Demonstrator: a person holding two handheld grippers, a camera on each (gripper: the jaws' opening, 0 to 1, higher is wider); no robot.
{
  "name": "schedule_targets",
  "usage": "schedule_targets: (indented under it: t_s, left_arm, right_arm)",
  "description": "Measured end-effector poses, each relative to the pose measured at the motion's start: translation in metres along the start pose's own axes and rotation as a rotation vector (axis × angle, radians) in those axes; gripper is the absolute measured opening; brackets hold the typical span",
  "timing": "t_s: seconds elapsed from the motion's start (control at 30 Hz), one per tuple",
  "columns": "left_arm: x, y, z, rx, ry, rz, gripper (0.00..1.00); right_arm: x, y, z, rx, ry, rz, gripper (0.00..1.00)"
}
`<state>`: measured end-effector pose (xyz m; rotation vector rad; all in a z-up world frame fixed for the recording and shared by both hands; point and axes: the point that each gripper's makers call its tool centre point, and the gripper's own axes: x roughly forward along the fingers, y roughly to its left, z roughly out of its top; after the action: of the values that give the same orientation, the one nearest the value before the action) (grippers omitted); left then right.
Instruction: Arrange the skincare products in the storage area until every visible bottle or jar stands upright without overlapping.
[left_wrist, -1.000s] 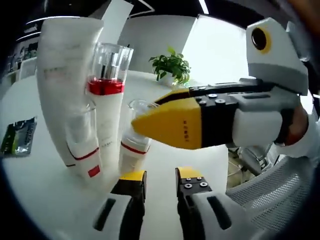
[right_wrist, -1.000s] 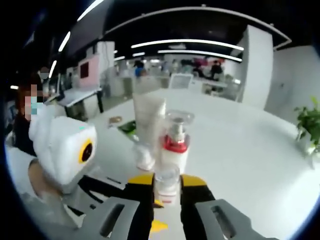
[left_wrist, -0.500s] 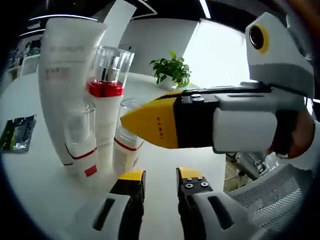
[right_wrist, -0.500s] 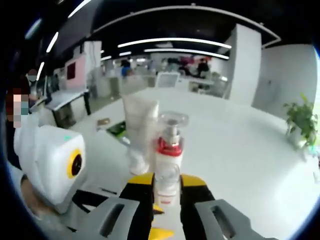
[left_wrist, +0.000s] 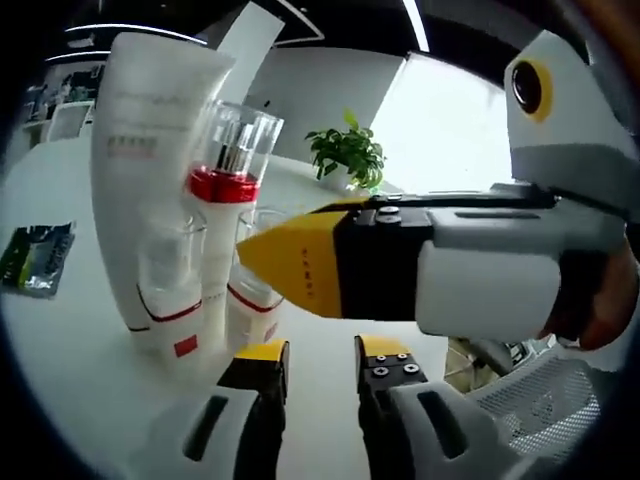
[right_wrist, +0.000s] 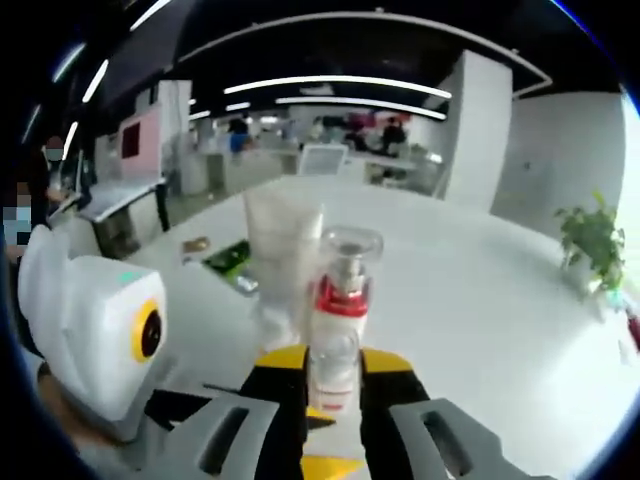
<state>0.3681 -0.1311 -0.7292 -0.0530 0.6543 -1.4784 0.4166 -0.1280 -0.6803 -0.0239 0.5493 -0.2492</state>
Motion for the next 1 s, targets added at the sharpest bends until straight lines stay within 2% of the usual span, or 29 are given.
schedule_targets:
  t_s: [0.2, 0.7, 1.0]
  left_arm:
    - [0.0013, 0.0012, -0.0080, -0.014, 0.022, 0.003, 0.22]
    - [0.0012, 0.0015, -0.0055, -0.045, -0.004, 0.010, 0.22]
    - [0.0009, 0.0010, -0.0071, -0.056, 0.001, 0.019, 0.21]
  right_arm:
    - [0.0009, -0.0003, 0.0010, 0.014, -0.005, -0.018, 0.11]
    - [0.0028, 0.0017, 0.0026, 0.126, -0.030, -0.038, 0.11]
    - [0.0017, 0.0033, 0.0016, 0.115, -0.036, -0.046, 0.11]
